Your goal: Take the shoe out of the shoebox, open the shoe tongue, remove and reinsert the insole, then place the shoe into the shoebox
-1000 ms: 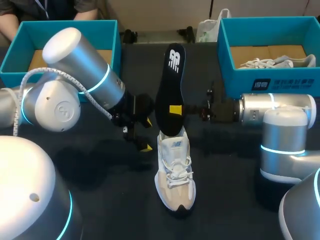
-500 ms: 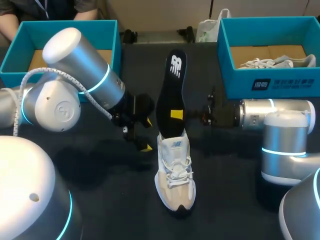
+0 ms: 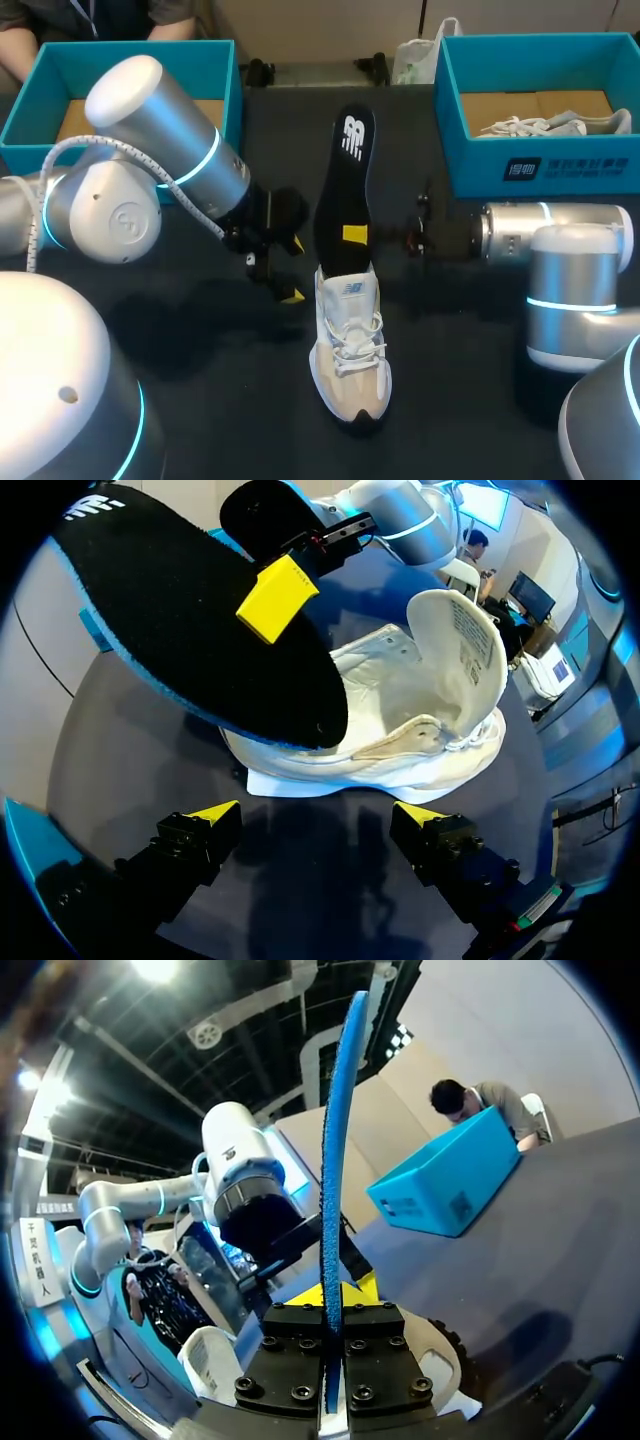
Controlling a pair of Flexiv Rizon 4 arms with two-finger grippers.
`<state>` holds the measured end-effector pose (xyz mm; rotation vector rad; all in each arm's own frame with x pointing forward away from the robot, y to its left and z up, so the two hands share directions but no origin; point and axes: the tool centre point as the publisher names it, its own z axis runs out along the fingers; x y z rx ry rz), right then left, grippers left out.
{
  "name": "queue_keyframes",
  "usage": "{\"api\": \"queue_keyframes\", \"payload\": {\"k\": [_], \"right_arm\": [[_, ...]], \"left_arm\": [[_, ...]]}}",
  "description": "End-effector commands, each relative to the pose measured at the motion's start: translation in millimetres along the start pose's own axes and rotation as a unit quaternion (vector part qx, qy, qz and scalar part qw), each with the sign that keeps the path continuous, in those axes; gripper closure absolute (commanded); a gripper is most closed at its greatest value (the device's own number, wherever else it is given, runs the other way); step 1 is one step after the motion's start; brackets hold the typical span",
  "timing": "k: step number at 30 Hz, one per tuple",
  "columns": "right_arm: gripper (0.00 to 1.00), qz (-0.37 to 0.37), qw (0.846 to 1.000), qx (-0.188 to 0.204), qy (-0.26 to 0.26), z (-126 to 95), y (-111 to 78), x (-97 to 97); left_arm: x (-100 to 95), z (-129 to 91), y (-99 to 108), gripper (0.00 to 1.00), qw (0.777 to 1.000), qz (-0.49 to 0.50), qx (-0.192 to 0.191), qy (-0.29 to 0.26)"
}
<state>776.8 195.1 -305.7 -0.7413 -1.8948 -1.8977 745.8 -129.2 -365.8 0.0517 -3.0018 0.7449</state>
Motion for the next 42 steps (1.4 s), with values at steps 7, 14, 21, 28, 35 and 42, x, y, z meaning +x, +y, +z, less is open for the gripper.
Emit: {"api": "queue_keyframes", "payload": {"k": [7, 14, 21, 28, 35, 42], "right_arm": [[1.00, 0.008, 1.000, 0.002, 0.002, 4, -7.4, -2.5], [1.00, 0.007, 1.000, 0.003, 0.004, 6, -12.1, -1.3], [1.00, 0.007, 1.000, 0.004, -0.003, 0, -20.6, 0.2], [1.00, 0.005, 1.000, 0.009, -0.007, 0, -27.4, 2.4], [1.00, 0.024, 0.999, 0.019, -0.010, 1, -39.6, -0.1], [1.00, 0.024, 0.999, 0.019, -0.010, 1, -39.6, -0.1]], "left_arm": [[0.4, 1, 0, 0.00, 1.000, 0.000, -0.001, -0.001], [0.4, 1, 0, 0.00, 1.000, 0.000, -0.001, -0.001], [0.4, 1, 0, 0.00, 1.000, 0.000, -0.001, -0.001], [0.4, 1, 0, 0.00, 1.000, 0.000, -0.001, -0.001], [0.4, 1, 0, 0.00, 1.000, 0.000, -0.001, -0.001], [0.4, 1, 0, 0.00, 1.000, 0.000, -0.001, -0.001]]}}
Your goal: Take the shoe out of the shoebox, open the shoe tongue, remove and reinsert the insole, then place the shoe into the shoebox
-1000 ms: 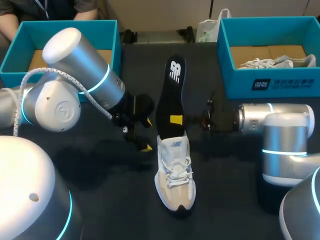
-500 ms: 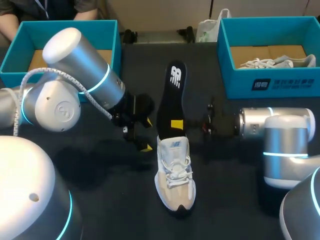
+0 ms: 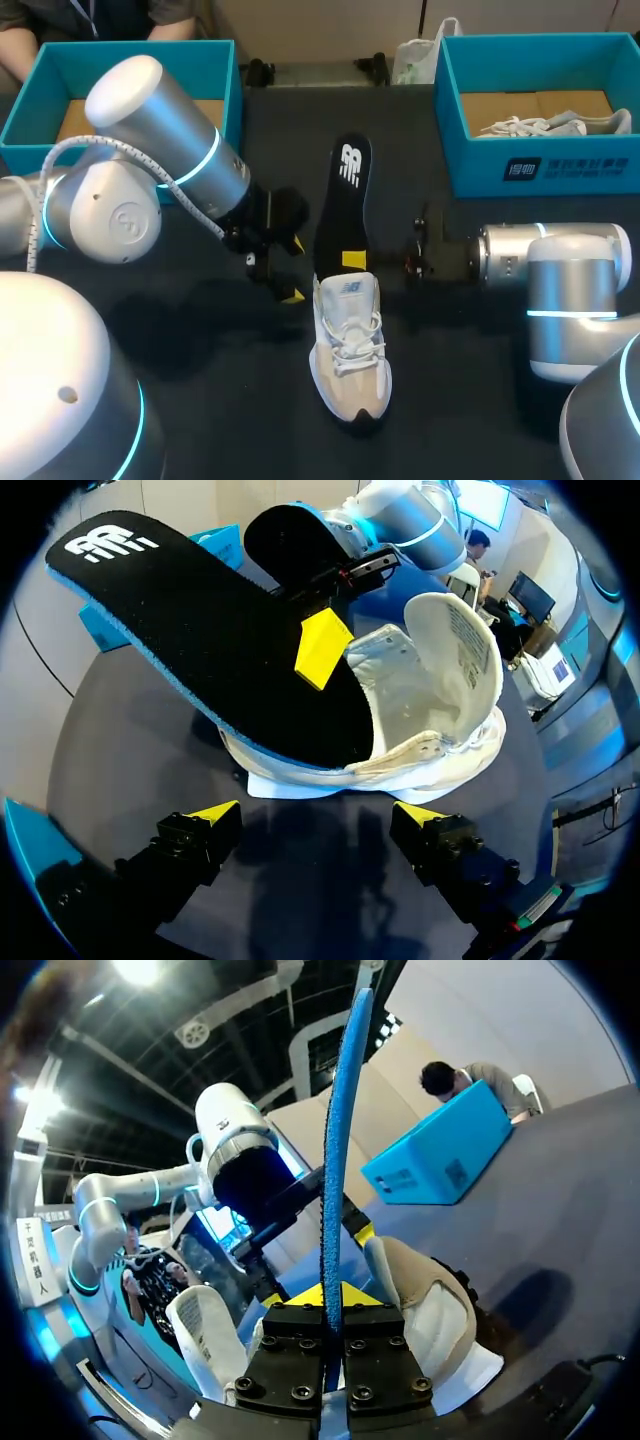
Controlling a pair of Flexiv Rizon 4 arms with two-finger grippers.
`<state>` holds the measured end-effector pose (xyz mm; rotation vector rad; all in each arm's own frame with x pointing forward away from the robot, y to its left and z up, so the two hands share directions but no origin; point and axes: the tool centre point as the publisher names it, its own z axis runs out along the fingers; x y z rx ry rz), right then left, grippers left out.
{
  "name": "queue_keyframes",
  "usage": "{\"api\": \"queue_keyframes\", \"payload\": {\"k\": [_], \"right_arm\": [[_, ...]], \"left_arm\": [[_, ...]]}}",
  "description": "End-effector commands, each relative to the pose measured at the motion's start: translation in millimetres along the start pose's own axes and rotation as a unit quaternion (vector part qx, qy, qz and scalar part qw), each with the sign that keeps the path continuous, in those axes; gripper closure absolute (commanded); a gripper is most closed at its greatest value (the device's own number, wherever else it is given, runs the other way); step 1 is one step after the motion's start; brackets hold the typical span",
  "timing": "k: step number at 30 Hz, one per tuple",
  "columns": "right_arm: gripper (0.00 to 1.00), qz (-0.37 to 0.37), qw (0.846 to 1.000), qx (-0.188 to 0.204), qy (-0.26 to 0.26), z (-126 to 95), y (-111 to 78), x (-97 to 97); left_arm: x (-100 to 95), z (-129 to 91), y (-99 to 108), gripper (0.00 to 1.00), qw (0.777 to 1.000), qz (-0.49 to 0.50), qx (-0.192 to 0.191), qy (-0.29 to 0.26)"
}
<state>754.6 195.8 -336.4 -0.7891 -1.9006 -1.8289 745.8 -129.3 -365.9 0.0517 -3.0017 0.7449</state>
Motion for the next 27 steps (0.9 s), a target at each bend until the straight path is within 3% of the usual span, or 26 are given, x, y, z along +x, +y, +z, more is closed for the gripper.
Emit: {"api": "queue_keyframes", "payload": {"k": [1, 9, 27], "right_arm": [[1.00, 0.000, 1.000, 0.001, -0.001, 2, -1.6, 0.2], [1.00, 0.001, 1.000, 0.006, 0.000, 2, -3.3, -0.8], [1.00, 0.016, 0.999, 0.051, 0.005, 0, -45.4, 7.0]], "left_arm": [[0.4, 1, 0, 0.00, 1.000, 0.000, -0.001, -0.001], [0.4, 1, 0, 0.00, 1.000, 0.000, -0.001, -0.001], [0.4, 1, 0, 0.00, 1.000, 0.000, -0.001, -0.001]]}}
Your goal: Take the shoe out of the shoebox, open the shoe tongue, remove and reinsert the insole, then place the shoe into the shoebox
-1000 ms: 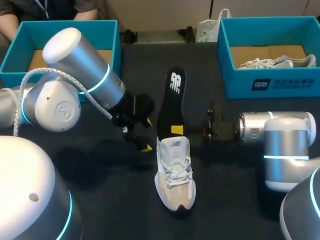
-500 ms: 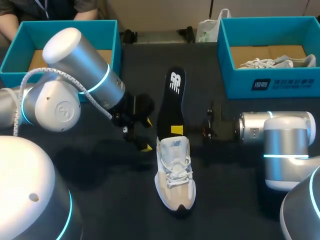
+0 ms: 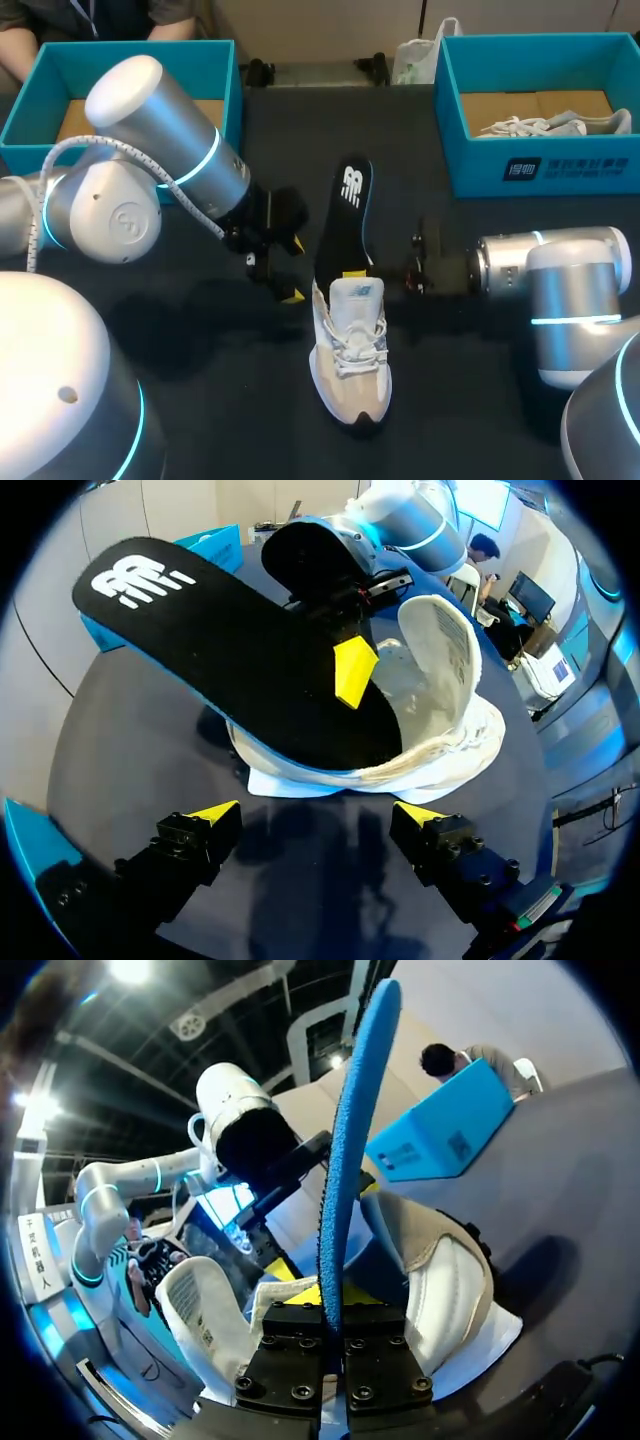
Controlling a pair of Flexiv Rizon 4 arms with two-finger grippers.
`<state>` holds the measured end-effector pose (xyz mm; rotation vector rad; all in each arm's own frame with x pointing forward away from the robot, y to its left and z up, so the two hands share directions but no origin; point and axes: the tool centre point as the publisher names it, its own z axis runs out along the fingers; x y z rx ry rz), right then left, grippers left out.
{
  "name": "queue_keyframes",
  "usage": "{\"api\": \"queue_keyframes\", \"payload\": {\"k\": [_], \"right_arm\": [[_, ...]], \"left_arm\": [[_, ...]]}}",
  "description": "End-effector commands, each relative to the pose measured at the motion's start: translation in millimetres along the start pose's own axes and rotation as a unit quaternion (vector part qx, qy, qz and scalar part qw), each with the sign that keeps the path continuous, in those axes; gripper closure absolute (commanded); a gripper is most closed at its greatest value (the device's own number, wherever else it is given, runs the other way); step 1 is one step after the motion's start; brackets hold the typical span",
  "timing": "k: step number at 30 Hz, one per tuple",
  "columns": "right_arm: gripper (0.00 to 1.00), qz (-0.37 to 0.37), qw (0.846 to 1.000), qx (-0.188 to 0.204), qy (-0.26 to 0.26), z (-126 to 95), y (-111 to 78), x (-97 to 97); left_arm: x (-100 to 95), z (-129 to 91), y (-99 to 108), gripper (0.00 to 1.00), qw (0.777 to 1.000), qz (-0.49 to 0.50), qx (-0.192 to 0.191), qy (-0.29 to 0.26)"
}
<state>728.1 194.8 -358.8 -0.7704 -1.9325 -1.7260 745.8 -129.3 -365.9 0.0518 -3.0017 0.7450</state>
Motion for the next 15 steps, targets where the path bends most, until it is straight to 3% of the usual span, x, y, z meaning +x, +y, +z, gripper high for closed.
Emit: {"api": "queue_keyframes", "payload": {"k": [1, 9, 12, 15], "right_arm": [[1.00, 0.002, 1.000, 0.013, -0.001, 4, -12.4, 0.4], [1.00, -0.022, 1.000, 0.011, 0.009, 6, -5.7, 5.8], [0.86, -0.034, 0.999, 0.012, 0.013, 7, -0.8, 9.1], [0.85, -0.042, 0.999, 0.016, 0.015, 7, 2.9, 11.4]], "left_arm": [[0.4, 1, 0, 0.00, 1.000, 0.000, -0.001, -0.001], [0.4, 1, 0, 0.00, 1.000, 0.000, -0.001, -0.001], [0.4, 1, 0, 0.00, 1.000, 0.000, -0.001, -0.001], [0.4, 1, 0, 0.00, 1.000, 0.000, -0.001, -0.001]]}}
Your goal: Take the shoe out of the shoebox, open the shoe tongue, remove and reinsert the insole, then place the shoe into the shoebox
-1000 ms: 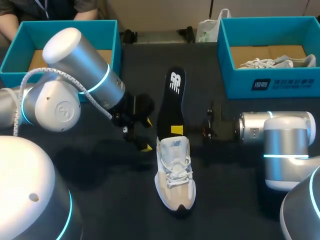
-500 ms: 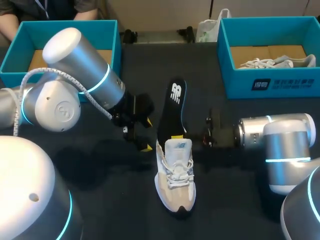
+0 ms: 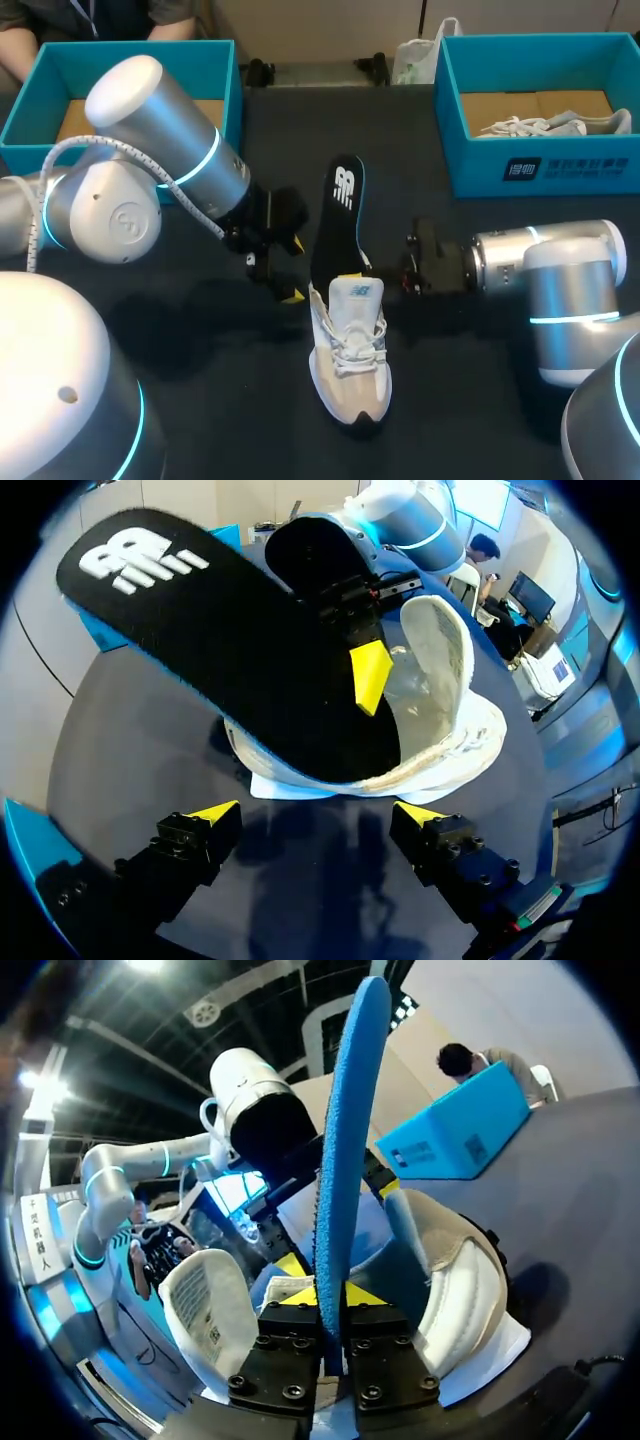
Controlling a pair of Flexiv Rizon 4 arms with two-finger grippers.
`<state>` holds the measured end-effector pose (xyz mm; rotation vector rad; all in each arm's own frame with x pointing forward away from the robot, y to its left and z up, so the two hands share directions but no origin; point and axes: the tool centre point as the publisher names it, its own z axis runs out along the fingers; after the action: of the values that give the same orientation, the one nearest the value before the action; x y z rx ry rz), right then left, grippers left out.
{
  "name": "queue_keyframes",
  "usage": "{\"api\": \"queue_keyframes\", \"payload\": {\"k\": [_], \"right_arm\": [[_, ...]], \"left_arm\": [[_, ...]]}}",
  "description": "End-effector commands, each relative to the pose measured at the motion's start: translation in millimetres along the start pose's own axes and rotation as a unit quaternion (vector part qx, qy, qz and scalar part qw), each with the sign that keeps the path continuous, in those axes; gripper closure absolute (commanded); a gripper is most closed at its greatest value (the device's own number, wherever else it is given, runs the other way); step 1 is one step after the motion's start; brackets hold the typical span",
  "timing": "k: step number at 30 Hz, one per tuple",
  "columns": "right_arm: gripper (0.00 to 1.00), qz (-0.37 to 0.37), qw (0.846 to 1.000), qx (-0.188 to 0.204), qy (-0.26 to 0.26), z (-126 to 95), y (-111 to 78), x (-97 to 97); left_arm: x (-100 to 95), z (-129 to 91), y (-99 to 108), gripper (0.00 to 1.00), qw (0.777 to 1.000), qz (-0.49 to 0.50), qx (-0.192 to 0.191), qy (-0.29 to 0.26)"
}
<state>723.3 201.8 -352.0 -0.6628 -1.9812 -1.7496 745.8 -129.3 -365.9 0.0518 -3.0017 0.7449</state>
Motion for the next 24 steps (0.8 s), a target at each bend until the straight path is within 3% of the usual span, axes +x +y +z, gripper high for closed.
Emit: {"api": "queue_keyframes", "payload": {"k": [1, 5, 24], "right_arm": [[0.83, -0.004, 1.000, 0.006, -0.001, 2, 1.8, 2.8], [0.71, -0.011, 1.000, 0.010, -0.001, 2, 4.9, 4.1], [0.59, -0.044, 0.999, 0.020, 0.000, 2, 17.8, 10.6]], "left_arm": [[0.4, 1, 0, 0.00, 1.000, 0.000, -0.001, -0.001], [0.4, 1, 0, 0.00, 1.000, 0.000, -0.001, -0.001], [0.4, 1, 0, 0.00, 1.000, 0.000, -0.001, -0.001]]}}
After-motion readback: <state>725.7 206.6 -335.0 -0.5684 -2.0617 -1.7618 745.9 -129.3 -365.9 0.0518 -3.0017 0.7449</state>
